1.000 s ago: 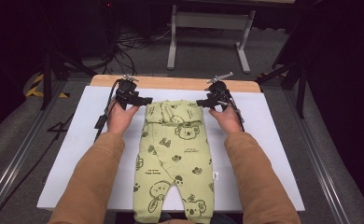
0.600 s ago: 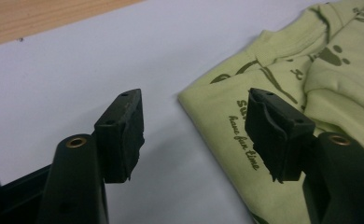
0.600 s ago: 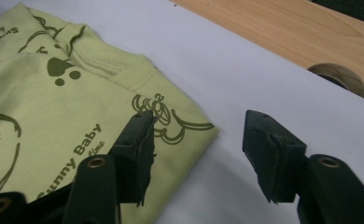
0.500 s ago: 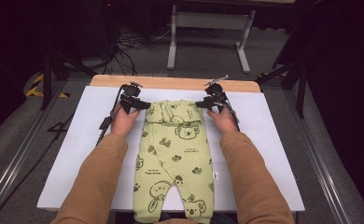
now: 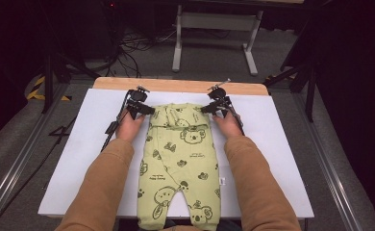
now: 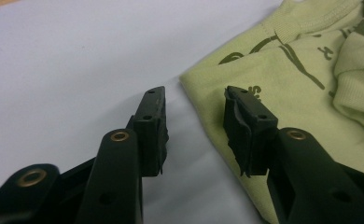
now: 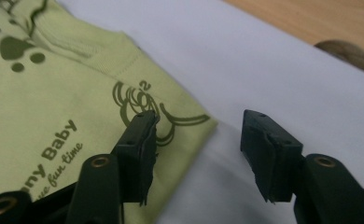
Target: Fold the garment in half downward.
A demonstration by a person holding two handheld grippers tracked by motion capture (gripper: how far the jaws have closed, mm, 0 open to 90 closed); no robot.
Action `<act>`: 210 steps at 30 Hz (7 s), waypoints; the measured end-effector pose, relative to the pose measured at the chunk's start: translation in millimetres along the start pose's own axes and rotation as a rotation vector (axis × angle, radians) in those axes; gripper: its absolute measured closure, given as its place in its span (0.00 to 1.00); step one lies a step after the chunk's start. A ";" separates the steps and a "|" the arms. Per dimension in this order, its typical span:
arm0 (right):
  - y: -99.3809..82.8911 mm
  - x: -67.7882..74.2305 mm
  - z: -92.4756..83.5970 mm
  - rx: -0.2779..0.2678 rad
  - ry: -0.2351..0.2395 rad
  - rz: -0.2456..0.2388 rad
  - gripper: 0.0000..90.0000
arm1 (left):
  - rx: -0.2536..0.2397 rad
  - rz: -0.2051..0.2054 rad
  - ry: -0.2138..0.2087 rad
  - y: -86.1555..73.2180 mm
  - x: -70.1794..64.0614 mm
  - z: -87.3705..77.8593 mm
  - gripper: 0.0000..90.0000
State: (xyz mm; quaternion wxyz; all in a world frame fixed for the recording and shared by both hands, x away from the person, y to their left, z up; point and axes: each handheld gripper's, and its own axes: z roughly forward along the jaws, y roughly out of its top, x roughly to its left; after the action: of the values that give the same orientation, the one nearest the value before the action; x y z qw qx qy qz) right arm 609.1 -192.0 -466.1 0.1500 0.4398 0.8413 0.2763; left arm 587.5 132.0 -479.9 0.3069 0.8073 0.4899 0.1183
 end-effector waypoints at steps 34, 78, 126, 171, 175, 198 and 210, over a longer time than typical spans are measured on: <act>17.9 14.1 -43.4 -0.124 0.017 -0.125 0.96 | -0.138 0.008 -0.113 16.8 -0.1 -44.4 0.98; 34.2 22.9 -100.3 -0.297 0.010 -0.105 0.96 | -0.272 0.083 -0.102 27.7 -3.7 -89.4 0.97; -142.9 116.0 -159.5 -0.267 0.236 -0.213 0.96 | -0.216 0.375 -0.232 -148.0 -86.2 -147.0 0.98; -203.5 153.9 -181.3 -0.234 0.351 -0.310 0.77 | -0.129 0.416 -0.293 -200.9 -106.5 -169.2 0.96; -201.0 150.9 -184.9 -0.273 0.340 -0.280 0.64 | -0.181 0.413 -0.326 -201.1 -104.5 -175.7 0.86; -195.6 158.6 -159.5 -0.113 0.210 -0.317 0.20 | -0.232 0.365 -0.341 -195.3 -97.4 -160.8 0.43; -215.9 148.0 -148.8 -0.049 0.184 -0.264 0.16 | -0.239 0.370 -0.328 -197.1 -94.7 -161.2 0.39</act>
State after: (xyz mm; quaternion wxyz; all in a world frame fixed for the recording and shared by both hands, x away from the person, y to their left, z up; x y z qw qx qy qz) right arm 309.4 -219.2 -477.0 0.1178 0.2945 0.8949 0.3140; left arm 320.1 176.7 -463.7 0.4486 0.8495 0.2601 0.0969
